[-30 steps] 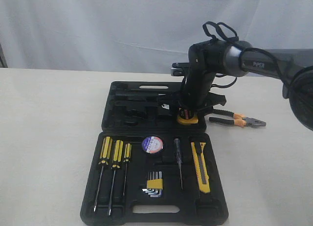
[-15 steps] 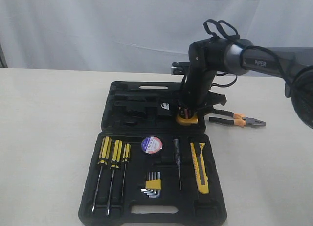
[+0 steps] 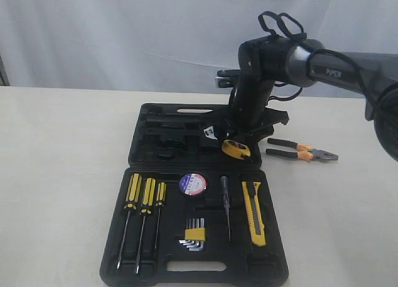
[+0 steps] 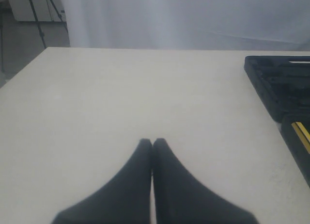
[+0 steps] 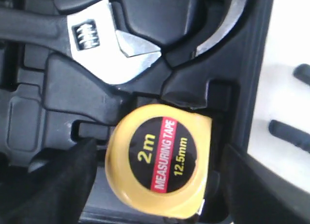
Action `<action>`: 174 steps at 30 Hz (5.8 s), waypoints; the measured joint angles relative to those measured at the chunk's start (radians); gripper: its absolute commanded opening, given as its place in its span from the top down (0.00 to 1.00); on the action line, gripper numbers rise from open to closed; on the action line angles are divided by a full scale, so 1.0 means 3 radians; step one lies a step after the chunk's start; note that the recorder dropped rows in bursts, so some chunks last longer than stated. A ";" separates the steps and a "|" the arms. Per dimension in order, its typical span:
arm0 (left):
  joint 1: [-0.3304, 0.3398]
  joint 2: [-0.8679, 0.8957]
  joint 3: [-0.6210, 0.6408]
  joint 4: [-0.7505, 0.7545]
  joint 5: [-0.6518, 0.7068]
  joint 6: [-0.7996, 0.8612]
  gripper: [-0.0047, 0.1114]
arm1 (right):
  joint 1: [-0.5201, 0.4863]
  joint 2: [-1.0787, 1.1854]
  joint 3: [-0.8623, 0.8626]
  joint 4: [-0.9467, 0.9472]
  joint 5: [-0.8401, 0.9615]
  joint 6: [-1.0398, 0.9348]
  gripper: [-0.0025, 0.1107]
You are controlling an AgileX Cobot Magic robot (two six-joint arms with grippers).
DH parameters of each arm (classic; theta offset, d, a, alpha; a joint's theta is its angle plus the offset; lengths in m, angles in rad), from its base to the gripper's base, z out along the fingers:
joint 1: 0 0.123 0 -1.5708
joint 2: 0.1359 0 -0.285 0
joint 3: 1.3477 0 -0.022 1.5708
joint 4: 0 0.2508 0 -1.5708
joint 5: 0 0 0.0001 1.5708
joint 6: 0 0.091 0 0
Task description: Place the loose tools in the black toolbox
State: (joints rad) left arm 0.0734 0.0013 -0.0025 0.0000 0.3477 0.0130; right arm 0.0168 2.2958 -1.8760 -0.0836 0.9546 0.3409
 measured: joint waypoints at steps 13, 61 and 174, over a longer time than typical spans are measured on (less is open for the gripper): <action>0.0000 0.0000 0.0000 0.0000 0.0000 0.0000 0.96 | 0.0000 0.0000 0.0000 -0.0080 0.0006 0.0006 0.38; 0.0000 0.0000 0.0000 0.0000 0.0000 0.0000 0.96 | 0.0005 -0.0068 -0.0012 0.0138 0.0628 -0.0664 0.98; 0.0000 0.0000 0.0000 0.0000 0.0000 0.0000 0.96 | -0.0068 0.0117 -0.0054 0.0279 0.0108 -0.0962 0.98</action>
State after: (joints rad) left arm 0.0734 0.0013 -0.0025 0.0000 0.3477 0.0130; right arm -0.0036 2.3310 -1.8921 0.0000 0.9869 0.0522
